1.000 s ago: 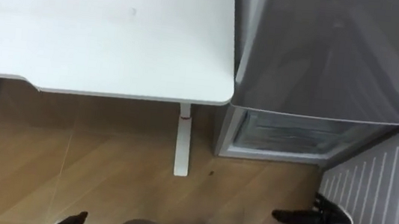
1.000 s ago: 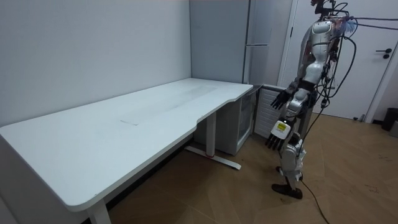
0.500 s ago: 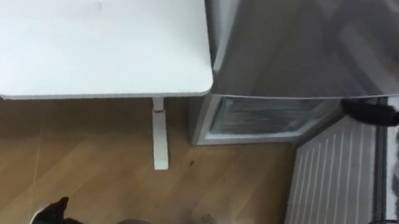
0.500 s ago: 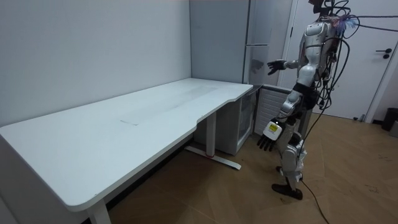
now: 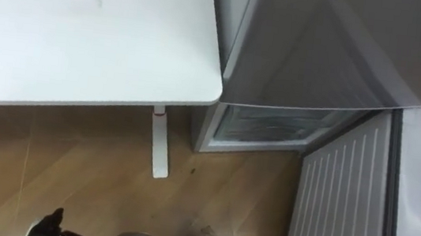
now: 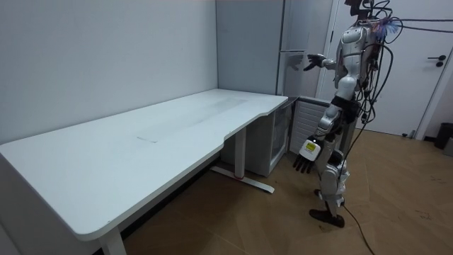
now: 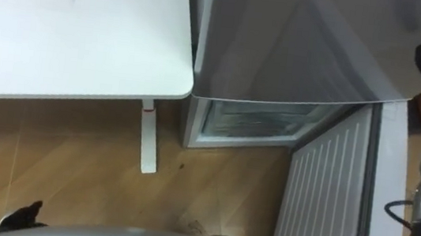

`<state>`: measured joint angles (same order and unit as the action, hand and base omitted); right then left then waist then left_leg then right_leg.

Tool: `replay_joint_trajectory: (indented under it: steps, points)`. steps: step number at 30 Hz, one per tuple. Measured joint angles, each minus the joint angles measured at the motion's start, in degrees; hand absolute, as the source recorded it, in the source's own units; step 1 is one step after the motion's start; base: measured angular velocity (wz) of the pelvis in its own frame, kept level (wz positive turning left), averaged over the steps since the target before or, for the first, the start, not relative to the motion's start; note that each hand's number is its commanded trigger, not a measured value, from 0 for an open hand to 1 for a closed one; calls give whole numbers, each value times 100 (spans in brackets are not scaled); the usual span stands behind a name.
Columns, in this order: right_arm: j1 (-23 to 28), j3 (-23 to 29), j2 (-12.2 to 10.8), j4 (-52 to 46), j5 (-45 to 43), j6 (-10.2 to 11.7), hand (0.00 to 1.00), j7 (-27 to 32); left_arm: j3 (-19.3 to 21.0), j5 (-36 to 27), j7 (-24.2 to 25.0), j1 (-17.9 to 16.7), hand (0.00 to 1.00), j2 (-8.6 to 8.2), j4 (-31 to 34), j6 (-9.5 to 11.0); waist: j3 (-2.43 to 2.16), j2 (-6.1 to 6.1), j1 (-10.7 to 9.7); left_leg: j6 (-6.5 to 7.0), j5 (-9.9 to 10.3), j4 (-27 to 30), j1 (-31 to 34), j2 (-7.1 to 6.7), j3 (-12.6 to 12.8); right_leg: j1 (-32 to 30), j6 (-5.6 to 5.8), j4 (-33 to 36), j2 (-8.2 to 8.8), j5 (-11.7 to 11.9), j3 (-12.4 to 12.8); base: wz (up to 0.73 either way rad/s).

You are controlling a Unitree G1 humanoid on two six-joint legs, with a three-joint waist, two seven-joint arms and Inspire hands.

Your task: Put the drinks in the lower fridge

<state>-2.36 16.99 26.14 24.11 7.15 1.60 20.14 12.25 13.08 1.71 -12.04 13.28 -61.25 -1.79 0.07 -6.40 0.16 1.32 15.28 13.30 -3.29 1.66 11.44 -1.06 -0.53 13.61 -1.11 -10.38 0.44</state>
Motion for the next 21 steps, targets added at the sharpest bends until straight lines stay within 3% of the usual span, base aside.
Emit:
replay_joint_trajectory:
  steps: [4,6,14,17,21]
  points:
    - [-4,79,0,686,859,-132,0,-73,21,33,4,-49,0,23,59,-132,-2,7,-117,0,0,-14,-4,-7,-143,58,0,-72,12,0,-96,12]
    - [-6,361,6,1139,1200,-184,0,-162,151,111,24,-137,0,16,139,-173,-8,37,-134,0,0,-14,-15,4,-157,108,-2,-106,8,1,-108,2]
    - [-118,701,90,2369,1740,-196,0,-155,332,165,129,-391,0,13,291,-278,-27,170,-186,-3,-1,-21,-56,2,-140,133,-15,-73,-2,9,-99,0]
    - [-253,740,102,3033,1984,-225,0,-147,333,160,130,-440,0,19,291,-304,7,135,-247,-11,-6,-105,-155,-10,-225,232,-16,-87,6,7,-174,10]
    - [-348,922,126,3799,2227,-245,0,-138,345,164,126,-475,0,31,291,-313,8,183,-281,-23,-15,-118,-227,-7,-246,313,-21,-171,2,11,-224,6]
